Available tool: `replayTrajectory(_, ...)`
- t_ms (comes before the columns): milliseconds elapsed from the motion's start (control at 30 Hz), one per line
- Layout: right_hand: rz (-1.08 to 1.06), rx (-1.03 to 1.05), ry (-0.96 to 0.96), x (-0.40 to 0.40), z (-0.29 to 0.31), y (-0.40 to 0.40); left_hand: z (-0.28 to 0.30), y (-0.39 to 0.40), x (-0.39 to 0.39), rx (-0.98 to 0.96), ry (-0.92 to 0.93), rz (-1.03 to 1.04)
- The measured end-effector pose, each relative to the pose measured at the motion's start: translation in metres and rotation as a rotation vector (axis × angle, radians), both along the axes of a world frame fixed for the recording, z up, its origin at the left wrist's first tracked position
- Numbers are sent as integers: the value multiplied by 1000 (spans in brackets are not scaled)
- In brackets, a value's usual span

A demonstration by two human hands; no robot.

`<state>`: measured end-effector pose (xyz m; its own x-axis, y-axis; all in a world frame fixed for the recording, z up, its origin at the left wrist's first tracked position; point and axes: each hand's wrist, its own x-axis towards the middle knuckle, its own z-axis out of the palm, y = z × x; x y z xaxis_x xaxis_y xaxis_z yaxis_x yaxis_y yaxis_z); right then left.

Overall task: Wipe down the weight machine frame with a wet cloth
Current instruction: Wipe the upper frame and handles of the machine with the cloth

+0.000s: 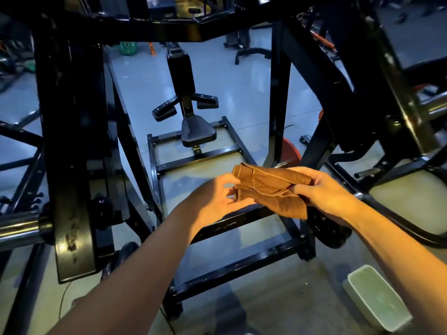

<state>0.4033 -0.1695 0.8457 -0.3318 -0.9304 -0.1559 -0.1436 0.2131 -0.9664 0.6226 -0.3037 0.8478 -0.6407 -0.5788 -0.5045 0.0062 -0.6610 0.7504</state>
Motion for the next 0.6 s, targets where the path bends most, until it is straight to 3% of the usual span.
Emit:
replayTrajectory(100, -32, -191, 304, 12, 3, 4, 10, -1, -3, 139, 20, 24)
replayTrajectory(200, -74, -299, 503, 18, -2, 9, 17, 6, -12, 20, -45, -77)
replayTrajectory(267, -168, -244, 474, 15, -13, 9, 21, 12, -18, -57, -18, -63)
replayTrajectory(333, -282, -50, 127, 18, -21, 10, 26, 16, -21, -171, 2, 11)
replayTrajectory(433, -439, 156, -598, 45, -28, 17, 27, 25, -19, -727, -286, 93)
replayTrajectory(500, -517, 147, -881, 62, -24, 18, 21, 33, -17, -1102, -451, 44)
replayTrajectory(600, -433, 151, -1177, 70, -11, 3, 17, 43, -10, -1538, -460, -131)
